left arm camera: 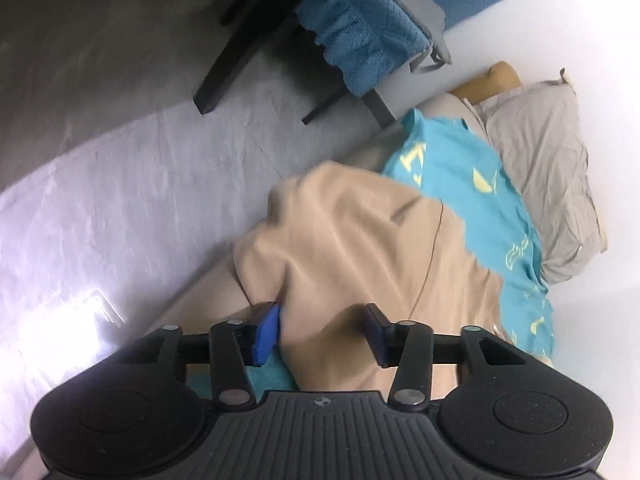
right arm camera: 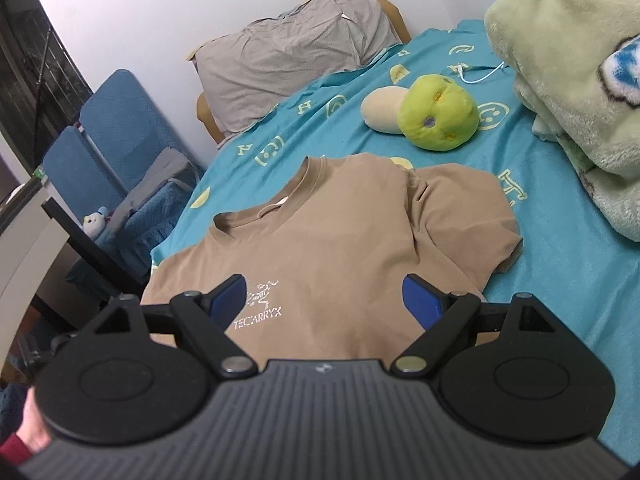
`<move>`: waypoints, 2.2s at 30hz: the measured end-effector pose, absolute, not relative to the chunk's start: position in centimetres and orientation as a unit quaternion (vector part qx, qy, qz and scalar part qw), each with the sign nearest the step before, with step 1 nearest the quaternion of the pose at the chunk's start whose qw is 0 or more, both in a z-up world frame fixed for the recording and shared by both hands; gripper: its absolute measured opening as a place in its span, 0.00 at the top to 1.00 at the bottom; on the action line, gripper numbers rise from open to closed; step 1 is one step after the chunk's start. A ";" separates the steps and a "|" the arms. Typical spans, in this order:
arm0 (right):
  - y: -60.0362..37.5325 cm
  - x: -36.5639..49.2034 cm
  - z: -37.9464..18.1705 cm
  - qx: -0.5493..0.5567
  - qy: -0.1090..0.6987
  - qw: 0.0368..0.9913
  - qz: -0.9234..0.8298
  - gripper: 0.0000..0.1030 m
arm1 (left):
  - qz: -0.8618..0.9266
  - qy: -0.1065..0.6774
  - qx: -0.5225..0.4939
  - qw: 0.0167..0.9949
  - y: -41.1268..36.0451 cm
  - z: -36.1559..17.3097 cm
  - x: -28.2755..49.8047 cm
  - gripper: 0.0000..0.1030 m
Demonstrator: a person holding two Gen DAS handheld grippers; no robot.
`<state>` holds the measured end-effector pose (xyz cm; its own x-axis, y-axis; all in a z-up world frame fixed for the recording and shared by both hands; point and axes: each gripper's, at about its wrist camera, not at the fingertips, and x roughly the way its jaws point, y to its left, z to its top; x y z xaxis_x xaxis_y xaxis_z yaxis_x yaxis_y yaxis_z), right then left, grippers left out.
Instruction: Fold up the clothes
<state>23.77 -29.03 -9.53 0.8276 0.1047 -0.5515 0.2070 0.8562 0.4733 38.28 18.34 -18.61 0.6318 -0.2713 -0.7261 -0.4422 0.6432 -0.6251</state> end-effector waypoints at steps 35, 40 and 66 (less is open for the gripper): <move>-40.1 19.7 -9.8 0.467 0.304 0.830 -0.032 0.15 | -0.067 0.323 -0.094 0.939 3.5 -6.3 12.8 0.00; -40.7 20.4 -12.7 0.519 0.309 0.793 -0.073 0.15 | -0.145 0.371 -0.107 0.911 2.2 -9.0 14.4 0.05; -42.2 28.0 -18.2 0.490 0.232 0.832 -0.117 0.88 | -0.124 0.356 -0.168 0.911 4.0 -12.2 18.5 0.04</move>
<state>28.00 -42.16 -18.22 0.8650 0.0338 -0.5006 0.4216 0.4922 0.7616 18.45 3.96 -12.23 0.7165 -0.3447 -0.6064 0.1060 0.9131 -0.3938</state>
